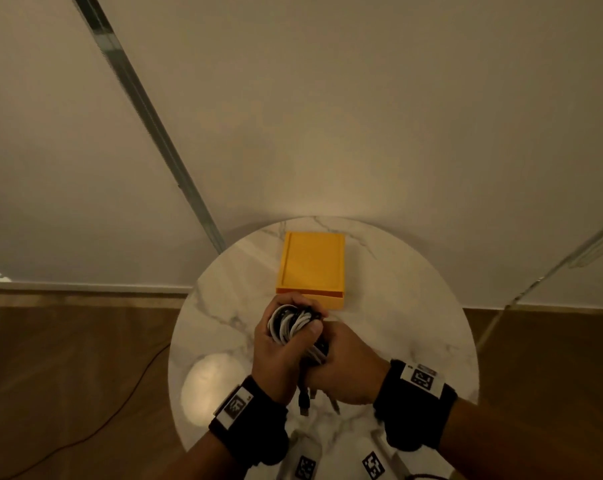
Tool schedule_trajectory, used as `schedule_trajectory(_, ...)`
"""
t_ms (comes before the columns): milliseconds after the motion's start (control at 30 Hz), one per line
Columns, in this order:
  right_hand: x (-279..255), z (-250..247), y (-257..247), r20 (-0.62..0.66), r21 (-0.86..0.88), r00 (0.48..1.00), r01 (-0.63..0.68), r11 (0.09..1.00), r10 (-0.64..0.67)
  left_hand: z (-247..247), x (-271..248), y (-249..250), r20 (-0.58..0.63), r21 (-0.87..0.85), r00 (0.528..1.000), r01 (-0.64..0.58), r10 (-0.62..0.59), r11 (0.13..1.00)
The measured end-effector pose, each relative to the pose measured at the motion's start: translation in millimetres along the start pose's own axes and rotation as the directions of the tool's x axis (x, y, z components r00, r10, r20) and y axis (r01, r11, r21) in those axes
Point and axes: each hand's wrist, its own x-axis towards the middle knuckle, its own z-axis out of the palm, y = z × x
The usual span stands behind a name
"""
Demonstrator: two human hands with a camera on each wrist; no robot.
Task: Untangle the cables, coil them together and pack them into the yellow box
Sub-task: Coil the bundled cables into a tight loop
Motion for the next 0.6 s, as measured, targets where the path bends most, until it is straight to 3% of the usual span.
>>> schedule_trajectory(167,18.7,-4.7,16.8,-0.074,-0.018,0.996,-0.060,0.998,0.059,-9.5,21.1,-18.6,0.009,0.025,0.998,0.060,-0.061,0.998)
schedule_trajectory(367,43.2,-17.6,33.4,-0.134,0.047,0.975,-0.172,0.984,0.177,-28.5,60.1,-42.3,0.160,0.148,0.973,0.140,-0.163,0.979)
schedule_trajectory(600,67.4,-8.5,65.5,-0.173,0.127,0.948,-0.246,0.961,0.266,-36.3,71.5,-67.8,0.187,0.064,0.955,0.222,-0.231,0.973)
